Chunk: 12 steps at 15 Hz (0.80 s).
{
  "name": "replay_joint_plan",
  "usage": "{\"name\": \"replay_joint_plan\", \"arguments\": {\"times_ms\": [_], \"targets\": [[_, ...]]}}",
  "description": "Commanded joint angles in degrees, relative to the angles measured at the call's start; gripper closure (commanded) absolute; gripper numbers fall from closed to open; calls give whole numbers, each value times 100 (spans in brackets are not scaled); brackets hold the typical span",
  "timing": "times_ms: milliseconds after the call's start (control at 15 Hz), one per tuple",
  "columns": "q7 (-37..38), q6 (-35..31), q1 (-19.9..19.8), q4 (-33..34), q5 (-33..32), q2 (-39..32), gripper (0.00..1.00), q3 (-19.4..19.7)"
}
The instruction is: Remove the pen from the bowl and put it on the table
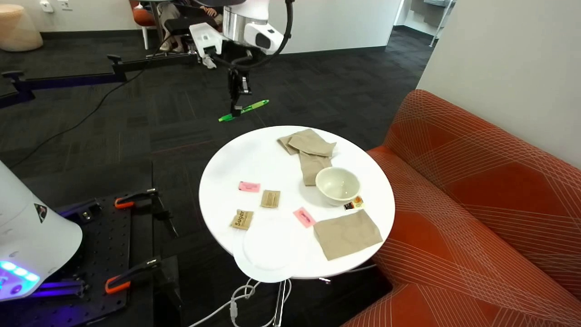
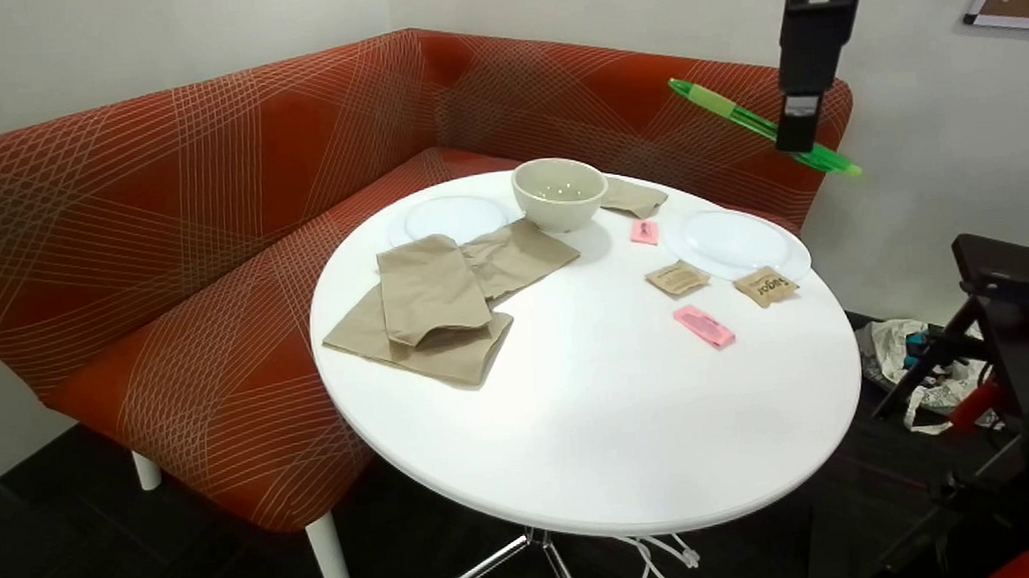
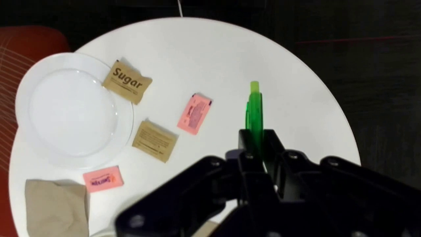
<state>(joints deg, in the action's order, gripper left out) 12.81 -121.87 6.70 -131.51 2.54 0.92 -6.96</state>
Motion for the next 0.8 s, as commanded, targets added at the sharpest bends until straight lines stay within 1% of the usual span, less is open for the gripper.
{"name": "replay_joint_plan", "arguments": {"times_ms": [0,133,400,467,600,733], "targets": [[468,-384,65,-422,-99,-72,97,-72],[569,-818,104,-606,-5,-229,97,-87],[808,-1850,201,-842,-62,-720,97,-101],[875,-2129,233,-854,-156,-905,97,-82],[994,-2533,293,-820,-270,-1240,97,-19],[1185,-2863,390,-746,-530,-1562,97,106]]}}
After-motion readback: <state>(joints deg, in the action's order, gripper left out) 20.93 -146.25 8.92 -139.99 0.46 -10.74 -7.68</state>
